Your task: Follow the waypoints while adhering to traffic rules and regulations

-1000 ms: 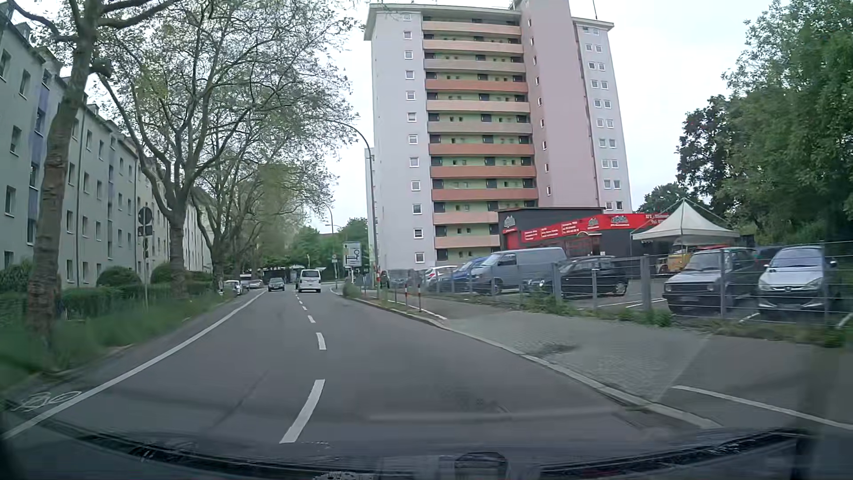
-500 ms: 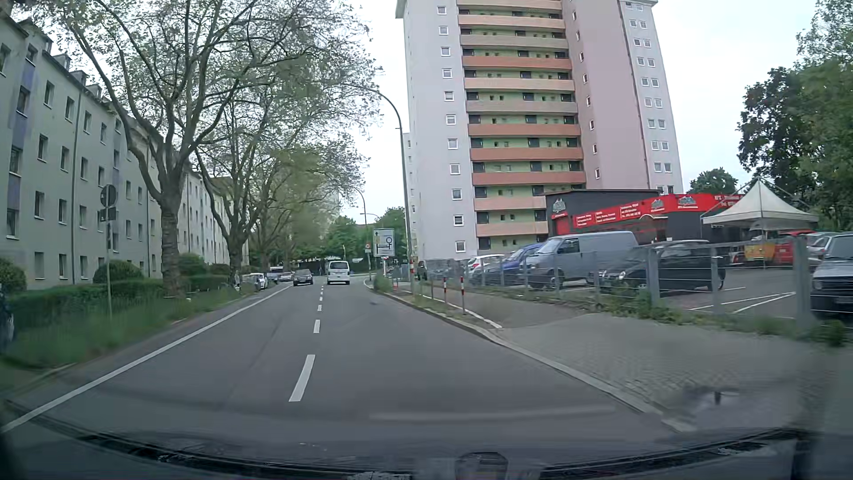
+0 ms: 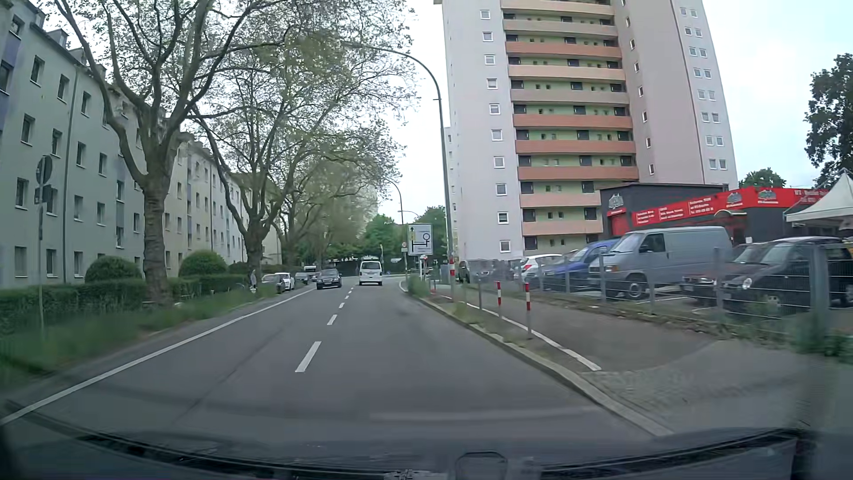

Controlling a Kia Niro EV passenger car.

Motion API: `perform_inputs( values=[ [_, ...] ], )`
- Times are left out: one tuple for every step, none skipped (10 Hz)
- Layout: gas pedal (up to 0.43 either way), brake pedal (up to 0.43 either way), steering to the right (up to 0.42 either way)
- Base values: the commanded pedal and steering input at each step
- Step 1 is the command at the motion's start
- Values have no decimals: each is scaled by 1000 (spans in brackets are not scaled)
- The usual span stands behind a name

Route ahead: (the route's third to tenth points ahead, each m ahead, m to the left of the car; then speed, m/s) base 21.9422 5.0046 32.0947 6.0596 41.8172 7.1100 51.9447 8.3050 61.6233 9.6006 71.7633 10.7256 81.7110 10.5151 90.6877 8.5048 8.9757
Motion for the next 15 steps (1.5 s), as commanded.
perform_inputs(
  values=[
    [130,0,-75],
    [130,0,-72],
    [130,0,-69],
    [130,0,-64],
    [138,0,-64],
    [138,0,-63],
    [138,0,-60],
    [138,0,-57],
    [138,0,-51],
    [138,0,-48],
    [138,0,-43],
    [138,0,-39],
    [138,0,-33],
    [138,0,-27],
    [150,0,-21]
  ],
)
